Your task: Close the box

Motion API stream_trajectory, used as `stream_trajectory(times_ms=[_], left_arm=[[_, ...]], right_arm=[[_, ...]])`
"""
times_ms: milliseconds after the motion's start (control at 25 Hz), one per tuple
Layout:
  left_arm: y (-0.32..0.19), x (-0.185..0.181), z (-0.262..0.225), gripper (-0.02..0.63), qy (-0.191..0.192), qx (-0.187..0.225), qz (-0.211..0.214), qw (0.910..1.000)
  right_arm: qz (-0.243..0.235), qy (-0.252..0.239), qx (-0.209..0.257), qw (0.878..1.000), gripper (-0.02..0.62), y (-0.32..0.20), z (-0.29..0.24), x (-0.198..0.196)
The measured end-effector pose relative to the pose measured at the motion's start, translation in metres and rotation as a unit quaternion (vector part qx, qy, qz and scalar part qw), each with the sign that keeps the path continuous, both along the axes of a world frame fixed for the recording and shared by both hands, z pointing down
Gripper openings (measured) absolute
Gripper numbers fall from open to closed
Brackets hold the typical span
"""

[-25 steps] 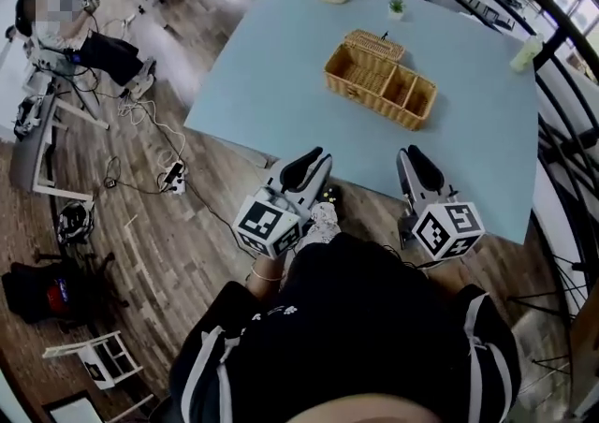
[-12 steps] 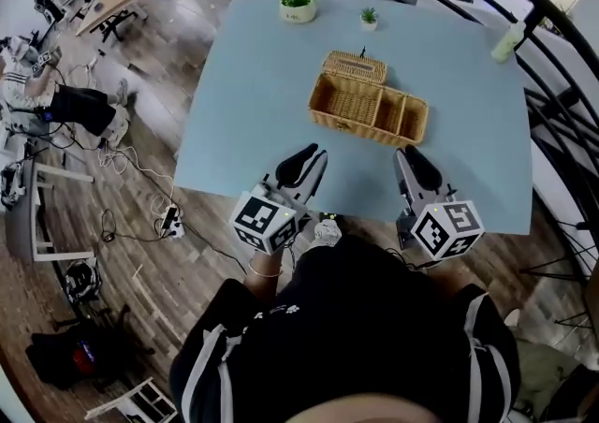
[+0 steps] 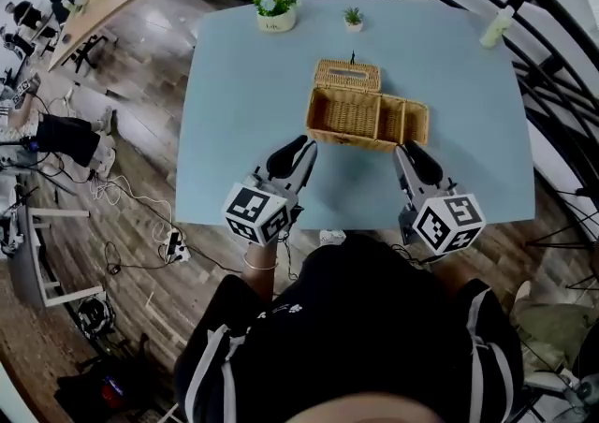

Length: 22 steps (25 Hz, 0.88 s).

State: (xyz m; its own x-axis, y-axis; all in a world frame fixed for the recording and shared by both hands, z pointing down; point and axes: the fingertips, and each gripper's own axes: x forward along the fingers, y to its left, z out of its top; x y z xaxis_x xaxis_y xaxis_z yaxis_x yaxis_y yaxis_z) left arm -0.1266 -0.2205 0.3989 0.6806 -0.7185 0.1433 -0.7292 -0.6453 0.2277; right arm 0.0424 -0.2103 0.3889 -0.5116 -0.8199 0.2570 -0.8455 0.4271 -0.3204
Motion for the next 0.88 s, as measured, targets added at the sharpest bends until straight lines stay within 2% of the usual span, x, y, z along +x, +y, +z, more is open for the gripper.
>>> stream_trajectory(times_ms=[520,880], left_arm=[[-0.083,-0.036,0.029,0.052,-0.006,-0.041,0.027,0.9988],[-0.138,-0.048,0.051,0.065,0.034,-0.089,0.038,0.9948]], right_arm=[[0.051,0.011,-0.013,0.999,0.095,-0.033,0.008,-0.014],[0.054,0.033,-0.018,0.998,0.097,-0.06,0.012,-0.019]])
